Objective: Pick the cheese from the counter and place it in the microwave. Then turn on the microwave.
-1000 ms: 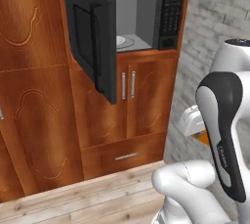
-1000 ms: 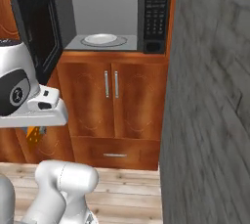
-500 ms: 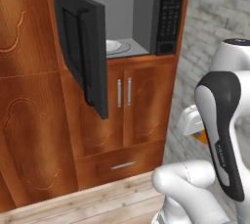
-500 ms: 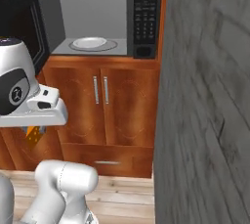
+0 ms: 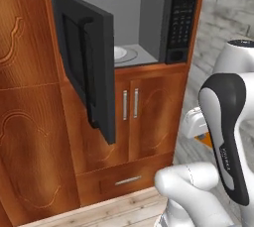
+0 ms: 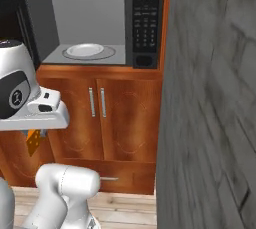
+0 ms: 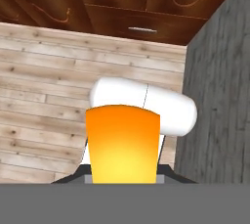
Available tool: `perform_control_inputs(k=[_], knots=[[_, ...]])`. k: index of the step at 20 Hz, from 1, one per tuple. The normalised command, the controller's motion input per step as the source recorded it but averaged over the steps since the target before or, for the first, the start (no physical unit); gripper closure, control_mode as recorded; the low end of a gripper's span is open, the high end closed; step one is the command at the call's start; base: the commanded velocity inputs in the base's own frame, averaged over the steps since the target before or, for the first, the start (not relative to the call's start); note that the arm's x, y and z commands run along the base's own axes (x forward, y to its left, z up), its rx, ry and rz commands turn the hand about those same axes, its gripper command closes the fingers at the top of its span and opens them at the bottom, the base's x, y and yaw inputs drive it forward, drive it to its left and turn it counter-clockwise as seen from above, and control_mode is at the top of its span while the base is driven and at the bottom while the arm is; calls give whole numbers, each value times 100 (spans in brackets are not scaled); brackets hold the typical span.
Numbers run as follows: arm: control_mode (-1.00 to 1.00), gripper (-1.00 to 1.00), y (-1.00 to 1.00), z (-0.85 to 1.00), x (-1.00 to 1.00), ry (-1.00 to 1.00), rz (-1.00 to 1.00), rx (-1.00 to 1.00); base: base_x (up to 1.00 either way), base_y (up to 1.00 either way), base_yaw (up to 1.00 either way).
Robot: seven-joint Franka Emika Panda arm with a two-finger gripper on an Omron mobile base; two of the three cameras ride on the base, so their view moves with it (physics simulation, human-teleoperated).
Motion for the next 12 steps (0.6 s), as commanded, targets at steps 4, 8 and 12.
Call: perform_control_inputs(k=[4, 8, 12], knots=[[100, 100, 0, 0, 0, 0, 0, 0, 56, -17, 0], [100, 100, 0, 0, 0, 0, 0, 0, 45, -14, 0], [100, 100, 0, 0, 0, 0, 0, 0, 39, -13, 0]])
